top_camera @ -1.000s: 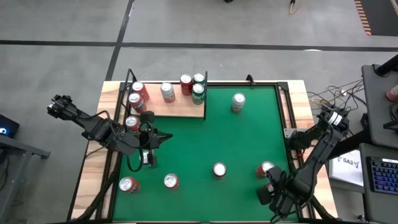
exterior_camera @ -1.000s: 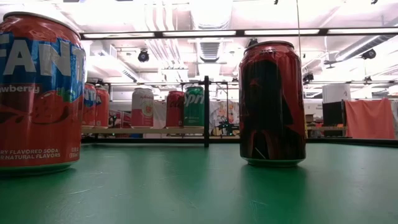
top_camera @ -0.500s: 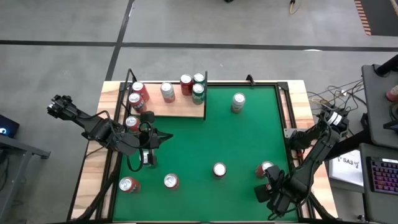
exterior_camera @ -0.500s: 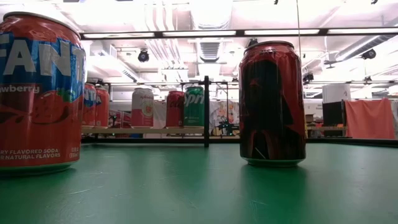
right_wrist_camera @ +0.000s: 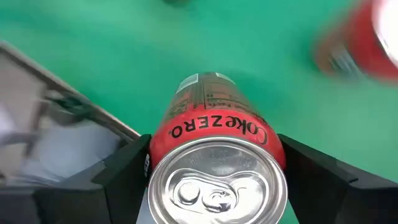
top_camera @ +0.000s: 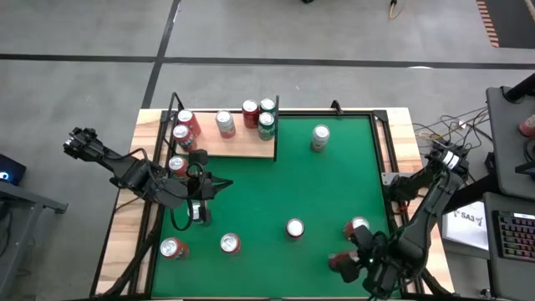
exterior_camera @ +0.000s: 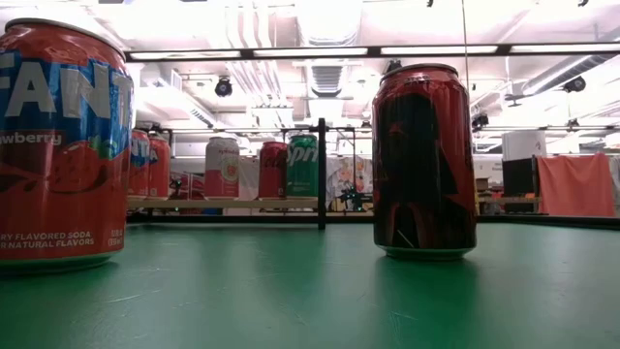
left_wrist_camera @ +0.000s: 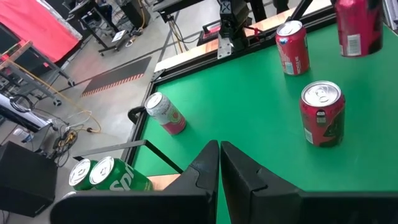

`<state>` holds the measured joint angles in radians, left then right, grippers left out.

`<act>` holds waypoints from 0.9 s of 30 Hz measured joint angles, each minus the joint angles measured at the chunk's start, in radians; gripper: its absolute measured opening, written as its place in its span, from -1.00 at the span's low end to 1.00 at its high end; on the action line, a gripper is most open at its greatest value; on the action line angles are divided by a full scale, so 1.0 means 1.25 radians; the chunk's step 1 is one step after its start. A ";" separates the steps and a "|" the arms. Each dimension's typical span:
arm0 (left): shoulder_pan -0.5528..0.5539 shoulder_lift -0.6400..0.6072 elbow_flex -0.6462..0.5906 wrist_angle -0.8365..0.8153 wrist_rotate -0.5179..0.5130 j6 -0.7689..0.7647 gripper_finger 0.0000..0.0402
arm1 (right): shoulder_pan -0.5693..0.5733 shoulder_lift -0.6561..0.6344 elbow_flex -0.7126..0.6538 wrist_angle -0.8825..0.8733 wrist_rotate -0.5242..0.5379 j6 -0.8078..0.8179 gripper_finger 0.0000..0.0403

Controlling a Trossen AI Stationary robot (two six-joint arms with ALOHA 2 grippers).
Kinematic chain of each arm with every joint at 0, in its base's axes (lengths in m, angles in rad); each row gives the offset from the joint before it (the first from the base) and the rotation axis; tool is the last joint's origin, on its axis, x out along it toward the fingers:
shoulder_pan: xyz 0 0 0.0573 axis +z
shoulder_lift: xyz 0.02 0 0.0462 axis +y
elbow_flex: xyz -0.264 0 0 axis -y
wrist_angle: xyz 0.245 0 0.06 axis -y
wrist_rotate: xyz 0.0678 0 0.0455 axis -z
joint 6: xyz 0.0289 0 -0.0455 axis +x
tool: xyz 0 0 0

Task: Place canned beverage on shelf
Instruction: Put the red-black soda can on the shelf aligned with the other red-black soda can

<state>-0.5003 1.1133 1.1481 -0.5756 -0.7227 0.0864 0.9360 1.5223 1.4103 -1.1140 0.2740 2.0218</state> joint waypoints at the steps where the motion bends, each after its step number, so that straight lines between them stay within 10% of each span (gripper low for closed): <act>1: 0.000 0.000 0.000 0.000 0.000 0.000 -1.00 | 0.000 0.000 0.013 0.000 0.045 -0.026 0.45; 8: 0.000 0.000 0.000 0.003 0.000 0.009 -1.00 | -0.063 -0.001 0.102 -0.001 0.261 -0.289 0.45; 27: 0.000 0.000 -0.001 0.006 0.001 0.015 -0.88 | -0.484 0.000 0.139 0.239 0.138 -1.056 0.45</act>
<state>-0.5003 1.1133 1.1470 -0.5678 -0.7216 0.1049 0.3313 1.5219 1.5841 -0.8154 0.4465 0.7017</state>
